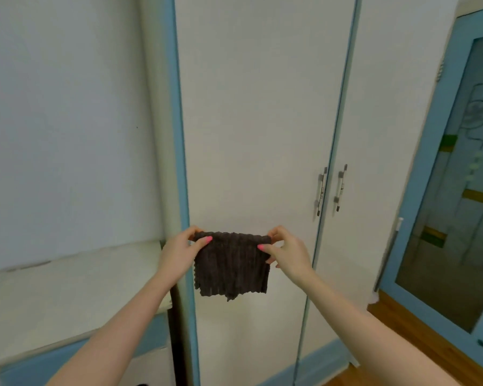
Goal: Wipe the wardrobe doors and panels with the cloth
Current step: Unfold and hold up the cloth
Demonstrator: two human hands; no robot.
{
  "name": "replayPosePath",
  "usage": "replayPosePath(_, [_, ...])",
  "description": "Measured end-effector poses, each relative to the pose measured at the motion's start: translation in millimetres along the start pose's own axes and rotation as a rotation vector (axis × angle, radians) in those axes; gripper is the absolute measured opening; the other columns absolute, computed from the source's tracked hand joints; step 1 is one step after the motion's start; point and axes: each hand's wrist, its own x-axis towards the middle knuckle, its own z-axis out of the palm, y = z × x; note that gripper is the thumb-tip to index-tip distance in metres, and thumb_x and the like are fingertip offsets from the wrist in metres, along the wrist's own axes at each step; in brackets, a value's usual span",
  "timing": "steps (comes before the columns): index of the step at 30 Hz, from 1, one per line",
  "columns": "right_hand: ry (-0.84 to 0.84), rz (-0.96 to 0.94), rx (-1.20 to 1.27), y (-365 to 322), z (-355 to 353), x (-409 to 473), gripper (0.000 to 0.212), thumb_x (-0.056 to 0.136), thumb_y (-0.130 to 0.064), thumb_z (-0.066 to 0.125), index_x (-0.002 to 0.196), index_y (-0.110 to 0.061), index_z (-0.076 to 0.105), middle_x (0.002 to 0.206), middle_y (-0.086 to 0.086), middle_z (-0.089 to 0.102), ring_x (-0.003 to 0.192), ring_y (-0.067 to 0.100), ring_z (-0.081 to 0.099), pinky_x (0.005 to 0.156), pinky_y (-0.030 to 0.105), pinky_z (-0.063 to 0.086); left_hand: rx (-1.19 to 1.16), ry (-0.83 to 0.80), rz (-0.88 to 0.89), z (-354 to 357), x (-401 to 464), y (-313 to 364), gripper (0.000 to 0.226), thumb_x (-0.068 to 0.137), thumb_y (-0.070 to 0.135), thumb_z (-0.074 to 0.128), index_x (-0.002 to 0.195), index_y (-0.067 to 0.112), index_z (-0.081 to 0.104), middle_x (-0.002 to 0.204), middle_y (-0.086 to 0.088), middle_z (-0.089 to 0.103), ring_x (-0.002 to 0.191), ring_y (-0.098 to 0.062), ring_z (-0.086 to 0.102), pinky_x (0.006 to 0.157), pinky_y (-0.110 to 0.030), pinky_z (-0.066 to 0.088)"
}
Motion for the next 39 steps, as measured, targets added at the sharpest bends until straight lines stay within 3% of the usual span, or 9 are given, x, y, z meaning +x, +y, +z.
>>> replayPosePath(8, [-0.382,-0.136,-0.168,-18,112,0,0.012,0.095,-0.016,0.055,0.100,-0.008,0.048,0.098,0.011,0.064,0.064,0.026,0.070,0.050,0.035,0.053,0.018,0.080,-0.162,-47,-15,-108,0.012,0.086,0.040,0.056,0.087,0.029,0.061,0.092,0.007,0.066,0.073,-0.015,0.058,0.062,-0.028,0.039])
replayPosePath(11, [-0.473,-0.153,-0.271,-22,171,0,0.009,0.098,-0.014,0.049,0.097,-0.009,0.041,0.089,0.021,0.066,0.069,0.032,0.069,0.057,0.041,0.054,0.085,0.064,-0.207,-63,-10,-153,0.014,0.088,0.039,0.053,0.092,0.028,0.060,0.097,0.008,0.065,0.081,-0.016,0.059,0.065,-0.027,0.038])
replayPosePath(14, [-0.452,-0.113,-0.282,-20,226,8,0.010,0.099,-0.012,0.045,0.095,-0.013,0.036,0.082,0.021,0.063,0.067,0.027,0.067,0.062,0.041,0.053,0.153,-0.006,-0.231,-76,4,-198,0.018,0.089,0.041,0.051,0.096,0.027,0.059,0.097,0.008,0.065,0.086,-0.012,0.055,0.068,-0.027,0.037])
replayPosePath(17, [-0.385,-0.023,-0.279,-13,270,23,0.008,0.101,-0.011,0.041,0.099,-0.018,0.038,0.079,0.006,0.057,0.054,0.002,0.055,0.045,0.024,0.046,0.254,-0.121,-0.212,-86,19,-241,0.024,0.089,0.045,0.049,0.098,0.027,0.061,0.096,0.007,0.065,0.086,-0.011,0.055,0.065,-0.026,0.035])
replayPosePath(22, [-0.312,0.179,-0.265,2,331,62,0.005,0.100,-0.016,0.045,0.101,-0.021,0.046,0.087,0.013,0.065,0.060,0.029,0.068,0.050,0.039,0.056,0.281,-0.292,-0.190,-94,47,-298,0.025,0.087,0.049,0.051,0.096,0.028,0.060,0.079,0.004,0.064,0.075,-0.012,0.058,0.061,-0.024,0.040])
replayPosePath(31, [-0.270,0.412,-0.177,26,407,112,0.014,0.099,0.000,0.040,0.102,-0.012,0.047,0.098,0.011,0.053,0.047,0.003,0.057,0.038,0.016,0.041,0.112,-0.360,-0.308,-71,85,-373,0.014,0.086,0.037,0.059,0.087,0.023,0.060,0.063,0.006,0.059,0.056,-0.013,0.056,0.057,-0.026,0.043])
replayPosePath(34, [-0.227,0.418,-0.160,37,426,122,0.021,0.098,0.000,0.043,0.116,-0.007,0.052,0.108,0.014,0.058,0.087,0.019,0.062,0.075,0.029,0.055,-0.021,-0.337,-0.394,-64,92,-386,0.007,0.088,0.023,0.059,0.089,0.016,0.059,0.067,-0.007,0.066,0.048,-0.016,0.062,0.058,-0.030,0.052])
replayPosePath(36, [-0.326,0.395,-0.200,43,436,125,0.044,0.097,-0.002,0.047,0.139,-0.007,0.039,0.131,0.015,0.054,0.121,0.028,0.053,0.105,0.038,0.043,-0.122,-0.303,-0.473,-58,96,-394,0.001,0.090,0.014,0.056,0.090,0.014,0.057,0.071,-0.016,0.067,0.056,-0.024,0.067,0.058,-0.035,0.054])
replayPosePath(39, [-0.478,0.336,-0.211,44,442,121,0.076,0.095,-0.004,0.053,0.154,-0.017,0.008,0.154,0.005,0.030,0.144,0.024,0.027,0.119,0.039,0.024,-0.090,-0.245,-0.463,-49,97,-403,0.019,0.090,0.008,0.052,0.109,0.013,0.055,0.095,-0.013,0.065,0.083,-0.025,0.066,0.077,-0.039,0.052])
